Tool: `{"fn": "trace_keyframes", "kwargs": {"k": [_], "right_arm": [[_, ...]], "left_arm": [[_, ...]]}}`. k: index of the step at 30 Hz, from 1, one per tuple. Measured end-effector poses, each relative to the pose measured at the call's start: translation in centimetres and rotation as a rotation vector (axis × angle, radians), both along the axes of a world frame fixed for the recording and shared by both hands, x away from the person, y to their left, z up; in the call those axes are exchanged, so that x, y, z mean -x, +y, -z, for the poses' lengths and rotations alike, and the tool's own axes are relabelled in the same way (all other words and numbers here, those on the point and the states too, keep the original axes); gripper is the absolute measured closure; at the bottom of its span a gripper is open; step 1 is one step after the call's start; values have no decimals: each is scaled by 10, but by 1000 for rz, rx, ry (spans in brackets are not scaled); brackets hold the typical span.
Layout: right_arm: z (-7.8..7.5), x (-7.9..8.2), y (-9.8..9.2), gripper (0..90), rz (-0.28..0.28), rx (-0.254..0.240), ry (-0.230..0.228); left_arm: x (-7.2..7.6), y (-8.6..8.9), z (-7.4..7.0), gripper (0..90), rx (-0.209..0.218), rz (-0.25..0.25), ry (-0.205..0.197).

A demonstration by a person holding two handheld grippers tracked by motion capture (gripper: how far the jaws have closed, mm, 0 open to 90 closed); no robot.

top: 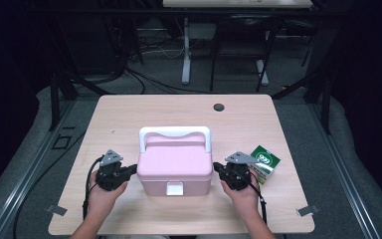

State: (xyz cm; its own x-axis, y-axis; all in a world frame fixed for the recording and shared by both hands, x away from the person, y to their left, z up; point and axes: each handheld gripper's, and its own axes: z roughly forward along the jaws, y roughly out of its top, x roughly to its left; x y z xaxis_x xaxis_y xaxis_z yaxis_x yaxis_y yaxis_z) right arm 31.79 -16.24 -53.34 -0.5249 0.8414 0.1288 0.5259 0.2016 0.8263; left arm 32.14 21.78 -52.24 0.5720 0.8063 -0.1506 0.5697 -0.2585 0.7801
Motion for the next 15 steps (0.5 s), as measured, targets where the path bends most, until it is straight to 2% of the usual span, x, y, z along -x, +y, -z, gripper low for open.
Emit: {"fn": "trace_keyframes", "kwargs": {"k": [3, 5, 9, 15], "right_arm": [[0, 1, 3, 900, -20, -2, -5], [-1, 5, 8, 900, -4, 40, -24], [0, 8, 7, 900, -8, 31, -18], [2, 14, 7, 900, -15, 37, -13]], "left_arm": [[1, -2, 0, 898, 18, 24, 3], [3, -6, -2, 899, -24, 23, -11], [6, -6, -2, 900, -16, 23, -3], [10, -8, -2, 900, -31, 26, -6]]}}
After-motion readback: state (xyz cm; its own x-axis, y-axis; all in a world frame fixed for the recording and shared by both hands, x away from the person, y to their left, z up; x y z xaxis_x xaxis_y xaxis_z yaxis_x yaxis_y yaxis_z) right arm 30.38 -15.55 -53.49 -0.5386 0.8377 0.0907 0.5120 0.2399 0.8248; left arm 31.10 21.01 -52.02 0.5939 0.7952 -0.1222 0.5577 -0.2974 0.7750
